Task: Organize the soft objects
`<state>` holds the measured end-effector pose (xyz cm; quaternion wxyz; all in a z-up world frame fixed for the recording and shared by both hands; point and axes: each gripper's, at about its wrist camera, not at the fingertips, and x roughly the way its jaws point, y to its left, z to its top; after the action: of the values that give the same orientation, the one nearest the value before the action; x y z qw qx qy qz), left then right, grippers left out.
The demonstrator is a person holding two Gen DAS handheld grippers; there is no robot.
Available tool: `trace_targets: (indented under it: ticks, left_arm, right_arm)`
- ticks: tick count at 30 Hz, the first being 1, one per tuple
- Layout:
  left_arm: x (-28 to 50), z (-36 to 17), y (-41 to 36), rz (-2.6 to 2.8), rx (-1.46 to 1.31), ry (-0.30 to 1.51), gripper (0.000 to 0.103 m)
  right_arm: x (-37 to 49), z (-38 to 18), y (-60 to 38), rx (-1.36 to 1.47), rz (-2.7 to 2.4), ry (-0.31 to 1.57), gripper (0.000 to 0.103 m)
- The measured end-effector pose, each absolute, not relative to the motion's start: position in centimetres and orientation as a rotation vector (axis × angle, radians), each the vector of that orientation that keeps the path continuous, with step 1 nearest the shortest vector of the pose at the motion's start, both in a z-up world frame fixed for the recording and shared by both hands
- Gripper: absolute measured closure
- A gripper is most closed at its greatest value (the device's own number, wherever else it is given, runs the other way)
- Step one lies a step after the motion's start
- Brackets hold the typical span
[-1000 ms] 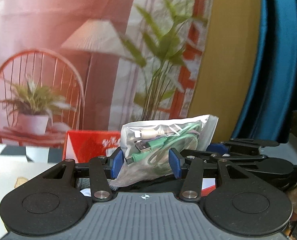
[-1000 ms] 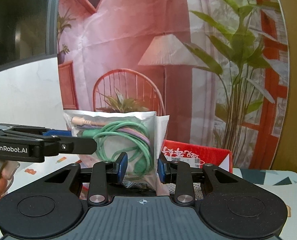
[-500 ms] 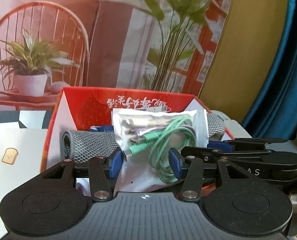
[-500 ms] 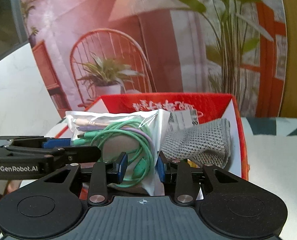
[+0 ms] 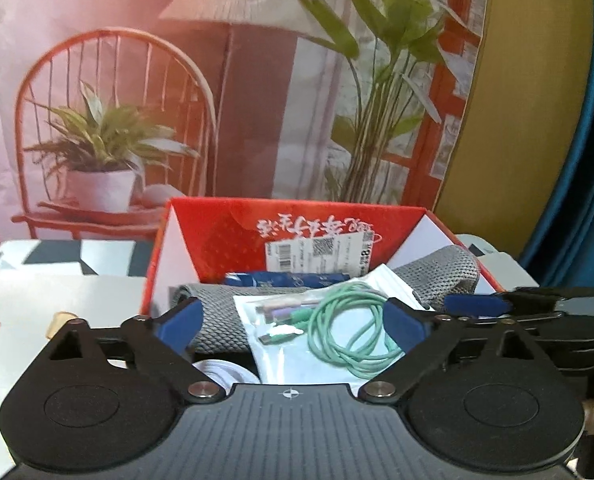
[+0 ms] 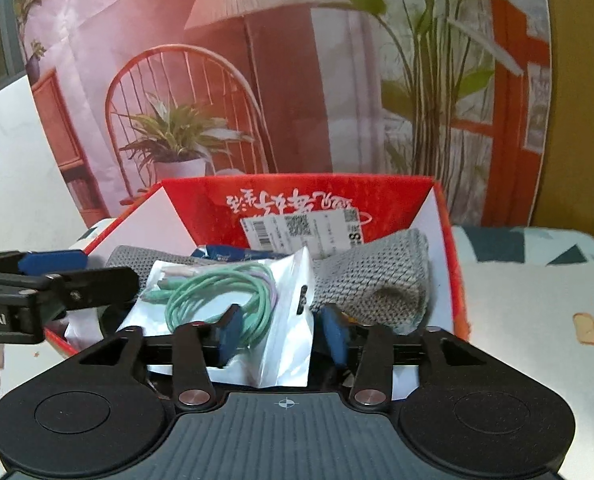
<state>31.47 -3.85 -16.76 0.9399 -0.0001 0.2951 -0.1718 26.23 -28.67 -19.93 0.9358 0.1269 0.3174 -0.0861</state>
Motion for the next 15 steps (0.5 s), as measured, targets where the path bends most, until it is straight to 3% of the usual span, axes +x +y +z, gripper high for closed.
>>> trace_targets:
  ticks: [9, 11, 15]
  left_arm:
    - [30.1, -15.3, -3.6, -0.277, 0.058, 0.608, 0.0]
    - [29.8, -14.9, -3.4, -0.251, 0.073, 0.607, 0.0]
    - [28.7, -14.0, -3.2, -0.205, 0.094, 0.581, 0.0]
  right_arm:
    - [24.3, -17.9, -28.5, 0.222, -0.224, 0.598, 0.006]
    - [24.0, -17.6, -28.3, 0.222, -0.227, 0.591, 0.0]
    - [23.3, -16.8, -28.1, 0.231, -0.227, 0.585, 0.0]
